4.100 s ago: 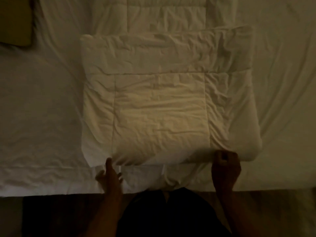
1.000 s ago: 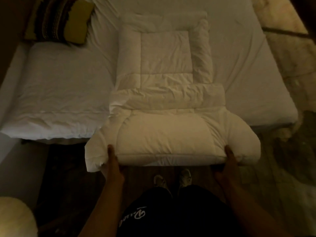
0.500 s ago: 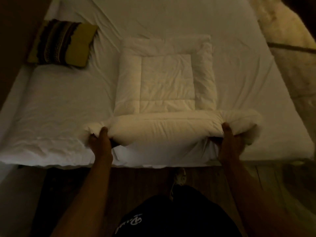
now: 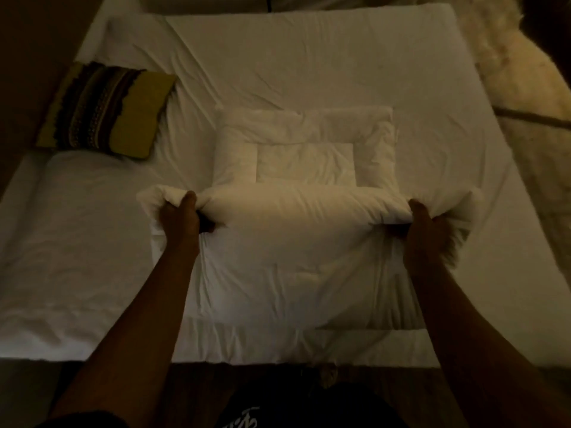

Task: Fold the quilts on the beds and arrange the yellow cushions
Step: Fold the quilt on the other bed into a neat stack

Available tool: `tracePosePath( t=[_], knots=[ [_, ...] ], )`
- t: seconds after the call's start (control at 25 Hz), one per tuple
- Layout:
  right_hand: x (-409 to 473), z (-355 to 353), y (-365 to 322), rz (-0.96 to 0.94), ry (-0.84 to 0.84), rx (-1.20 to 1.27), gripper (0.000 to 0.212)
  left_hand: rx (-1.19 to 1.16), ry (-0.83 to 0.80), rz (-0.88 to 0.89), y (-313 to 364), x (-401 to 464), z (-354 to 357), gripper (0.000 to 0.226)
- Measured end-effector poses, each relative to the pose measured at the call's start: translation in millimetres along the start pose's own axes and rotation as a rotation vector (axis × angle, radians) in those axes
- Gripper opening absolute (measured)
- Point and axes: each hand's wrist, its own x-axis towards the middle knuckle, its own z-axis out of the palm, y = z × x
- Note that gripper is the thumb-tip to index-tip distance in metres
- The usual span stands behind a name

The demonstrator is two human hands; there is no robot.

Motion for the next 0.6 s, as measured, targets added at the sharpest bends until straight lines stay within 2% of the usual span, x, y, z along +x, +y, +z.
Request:
tracePosePath(
  t=[0.08,0.28,0.48,0.6],
  knots=[
    [21.3,36.6,-15.1,-0.039,0.034,-0.005,0.043,0.033,-0.033,-0.012,19.7,34.6,32.1,0.048],
    [87.7,118.6,-39.1,-0.051,0.074,-0.059,0.048,0.070,-0.040,-0.038,54.2,116.7,110.4,0.054],
    [161.4,190.3,-42.7,-0.055,0.011,-0.134,0.031,0.133,-0.103,-0.095,72.1,191.4,179.5,0.049],
    [208.0,234.5,-45.2,-0.097,-0.013,-0.123,0.036,0.129,-0.109,-0.083,86.0,240.7,222.2,0.049]
  ],
)
